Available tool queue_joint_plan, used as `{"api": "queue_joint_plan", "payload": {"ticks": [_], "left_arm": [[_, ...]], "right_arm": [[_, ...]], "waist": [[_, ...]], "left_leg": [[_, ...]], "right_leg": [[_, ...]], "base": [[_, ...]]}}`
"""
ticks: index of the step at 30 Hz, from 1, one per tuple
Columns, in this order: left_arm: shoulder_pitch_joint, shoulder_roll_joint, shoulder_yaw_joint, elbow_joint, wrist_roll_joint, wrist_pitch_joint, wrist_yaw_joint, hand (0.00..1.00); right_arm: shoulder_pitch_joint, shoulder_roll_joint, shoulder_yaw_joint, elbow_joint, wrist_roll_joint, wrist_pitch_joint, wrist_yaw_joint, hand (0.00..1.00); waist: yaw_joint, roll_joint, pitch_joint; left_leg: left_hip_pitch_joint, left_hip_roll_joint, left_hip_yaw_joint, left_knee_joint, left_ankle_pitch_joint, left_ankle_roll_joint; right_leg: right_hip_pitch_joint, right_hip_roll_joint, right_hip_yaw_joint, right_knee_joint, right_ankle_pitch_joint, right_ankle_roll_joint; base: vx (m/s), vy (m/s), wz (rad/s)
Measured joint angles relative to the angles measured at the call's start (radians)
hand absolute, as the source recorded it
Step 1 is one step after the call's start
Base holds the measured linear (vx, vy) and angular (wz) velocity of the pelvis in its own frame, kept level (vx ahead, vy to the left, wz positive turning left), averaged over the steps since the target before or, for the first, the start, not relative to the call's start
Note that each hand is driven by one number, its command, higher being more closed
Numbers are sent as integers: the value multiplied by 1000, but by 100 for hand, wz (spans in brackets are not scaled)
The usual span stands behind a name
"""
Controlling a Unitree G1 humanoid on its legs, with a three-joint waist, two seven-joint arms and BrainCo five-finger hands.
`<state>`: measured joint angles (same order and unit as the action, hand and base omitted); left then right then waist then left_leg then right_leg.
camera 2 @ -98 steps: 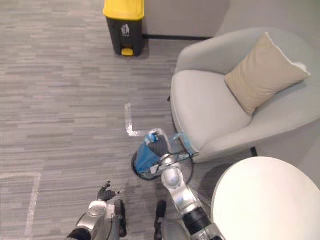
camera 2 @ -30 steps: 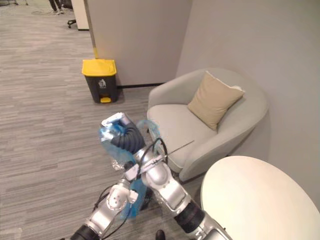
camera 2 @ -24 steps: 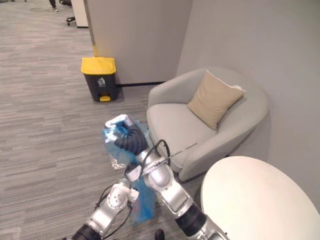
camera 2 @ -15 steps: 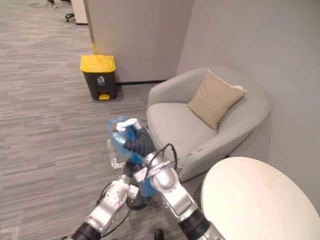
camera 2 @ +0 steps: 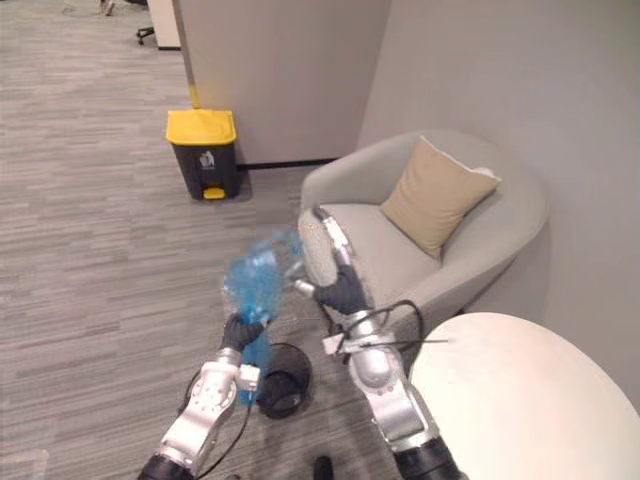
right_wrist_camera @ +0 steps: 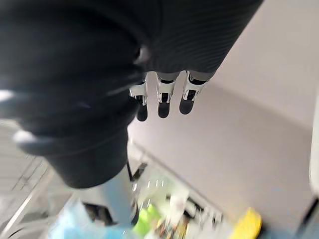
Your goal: Gather rubbish on tea table into small bin, then transfer packed bag to large trash can.
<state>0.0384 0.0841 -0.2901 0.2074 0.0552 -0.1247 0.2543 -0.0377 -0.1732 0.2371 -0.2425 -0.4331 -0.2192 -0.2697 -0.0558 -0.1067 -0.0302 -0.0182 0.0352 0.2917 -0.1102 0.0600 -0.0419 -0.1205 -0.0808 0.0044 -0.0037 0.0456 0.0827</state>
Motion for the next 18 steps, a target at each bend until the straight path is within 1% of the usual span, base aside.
{"api": "queue_joint_plan", "payload": {"ticks": [2, 3, 5, 8, 10, 13, 14, 15, 17, 18], "left_arm": [[29, -1, 32, -6, 0, 0, 0, 100], [40, -1, 50, -6, 0, 0, 0, 100], [54, -4, 76, -11, 0, 0, 0, 100], [87, -20, 141, -11, -22, 1, -1, 100], [98, -19, 157, -11, -34, 2, -2, 100], [103, -18, 190, 13, -52, 1, -18, 100], [104, -18, 204, 44, -61, 3, -25, 100], [104, -18, 210, 57, -62, 3, -28, 100], [107, -19, 248, 119, -80, 5, -59, 100], [110, -19, 258, 136, -82, 5, -65, 100]], "right_arm": [[39, 24, -64, -16, 1, 1, -25, 0], [56, 36, -91, -17, 4, 2, -31, 0], [80, 58, -123, -17, 4, 5, -37, 0], [143, 103, -186, 33, 87, 10, -32, 0], [168, 105, -202, 109, 136, 19, -14, 0], [209, 123, -233, 324, 215, 52, 33, 0], [209, 141, -253, 418, 249, 69, 52, 0], [210, 145, -260, 454, 261, 75, 60, 0], [210, 155, -290, 618, 329, 100, 99, 0], [209, 156, -295, 653, 338, 106, 105, 0]], "waist": [[0, 1, 1], [0, 2, 1], [-1, 4, 3], [-2, 16, 11], [-2, 18, 13], [-1, 22, 15], [-2, 28, 19], [-2, 31, 21], [1, 43, 29], [1, 46, 31]], "left_leg": [[0, -2, 0, 0, 0, 0], [0, -2, -1, 0, 0, 0], [-1, -1, -1, 0, 0, 0], [-2, -1, -3, 0, 0, 0], [-5, 3, -6, 0, 0, 0], [-17, 3, -26, 3, 0, 0], [-14, 3, -27, 5, 0, 0], [-13, 3, -28, 4, 0, 0], [-15, 3, -29, 5, 0, 0], [-15, 3, -29, 5, 0, 0]], "right_leg": [[0, 1, -3, 0, 2, -3], [0, 1, -4, 0, 7, -9], [0, 2, -5, -1, 7, -10], [0, 0, -9, -2, 7, -10], [0, -2, -10, -4, 8, -11], [5, -6, -29, -21, 10, -14], [12, -6, -31, -26, 12, -15], [16, -6, -32, -30, 12, -15], [19, -6, -35, -39, 17, -16], [19, -6, -35, -39, 18, -16]], "base": [[38, -5, 1], [32, -3, 1], [0, 0, 0], [0, 0, 0], [0, -5, 7], [1, -7, 16], [11, -12, 7], [0, 0, 0], [0, 0, 0], [0, 0, 0]]}}
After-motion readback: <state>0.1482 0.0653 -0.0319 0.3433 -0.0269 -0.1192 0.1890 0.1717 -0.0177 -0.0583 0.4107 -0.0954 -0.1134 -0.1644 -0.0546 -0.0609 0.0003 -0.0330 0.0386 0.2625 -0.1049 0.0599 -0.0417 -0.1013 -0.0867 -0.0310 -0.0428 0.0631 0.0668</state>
